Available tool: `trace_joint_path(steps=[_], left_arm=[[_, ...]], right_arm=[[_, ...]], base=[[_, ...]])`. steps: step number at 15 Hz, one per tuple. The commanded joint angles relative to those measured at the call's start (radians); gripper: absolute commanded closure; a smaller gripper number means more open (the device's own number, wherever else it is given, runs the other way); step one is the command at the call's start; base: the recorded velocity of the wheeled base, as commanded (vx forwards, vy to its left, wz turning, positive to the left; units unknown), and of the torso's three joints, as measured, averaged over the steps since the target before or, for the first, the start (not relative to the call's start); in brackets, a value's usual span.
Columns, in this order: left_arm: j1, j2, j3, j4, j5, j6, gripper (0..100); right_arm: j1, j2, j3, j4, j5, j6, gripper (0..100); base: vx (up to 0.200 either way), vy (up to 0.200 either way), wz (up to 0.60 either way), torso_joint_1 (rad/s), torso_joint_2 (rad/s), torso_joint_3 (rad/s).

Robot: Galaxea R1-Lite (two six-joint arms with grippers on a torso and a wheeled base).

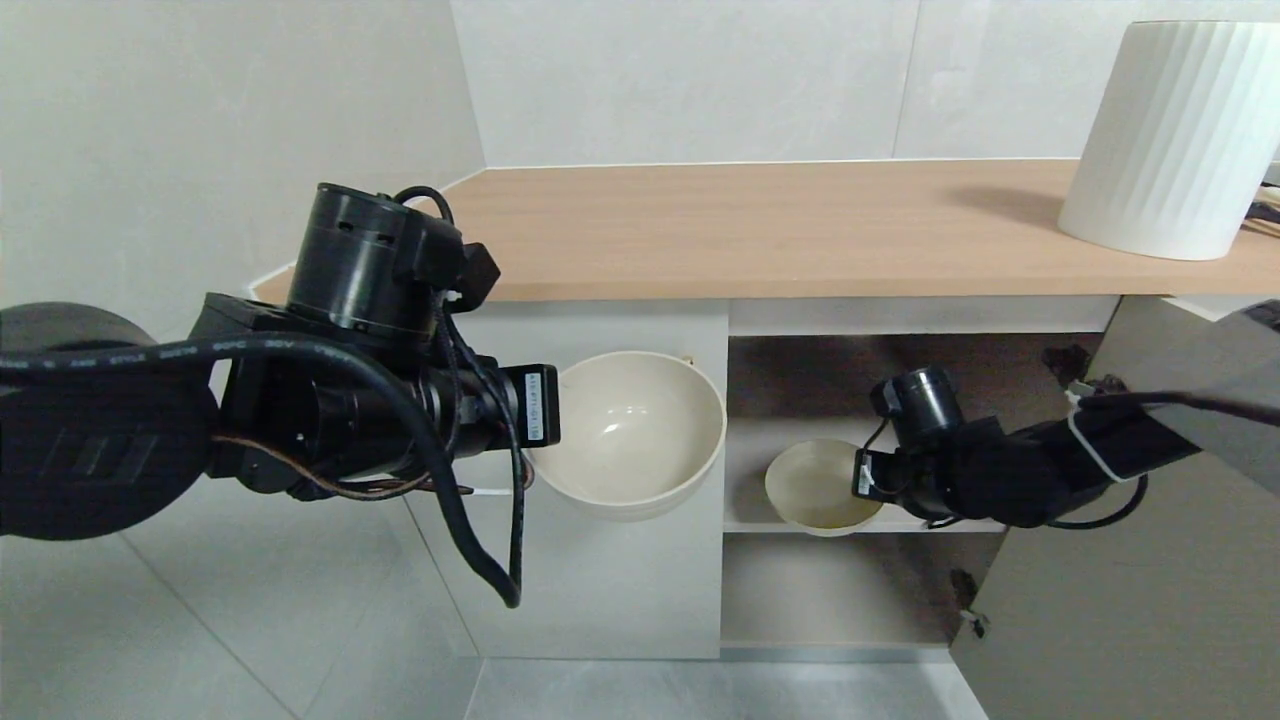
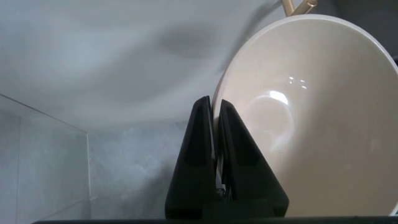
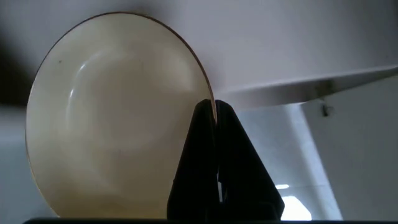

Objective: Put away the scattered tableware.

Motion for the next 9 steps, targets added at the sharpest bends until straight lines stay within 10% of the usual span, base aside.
trace_joint_path(steps=[1, 9], left_arm=[[-0.003, 0.001, 0.0, -0.001, 0.001, 0.0, 100], [-0.015, 0.004, 0.002, 0.001, 0.001, 0.0, 100]], right_arm=[[-0.049, 0.167, -0.095, -0.005, -0.037, -0.001, 100], [-0.089, 0.296, -0.244, -0.004, -0.104, -0.007, 100]], base=[[0.0, 0.0, 0.0, 0.0, 0.0, 0.0], [0.0, 0.0, 0.0, 0.0, 0.0, 0.0]])
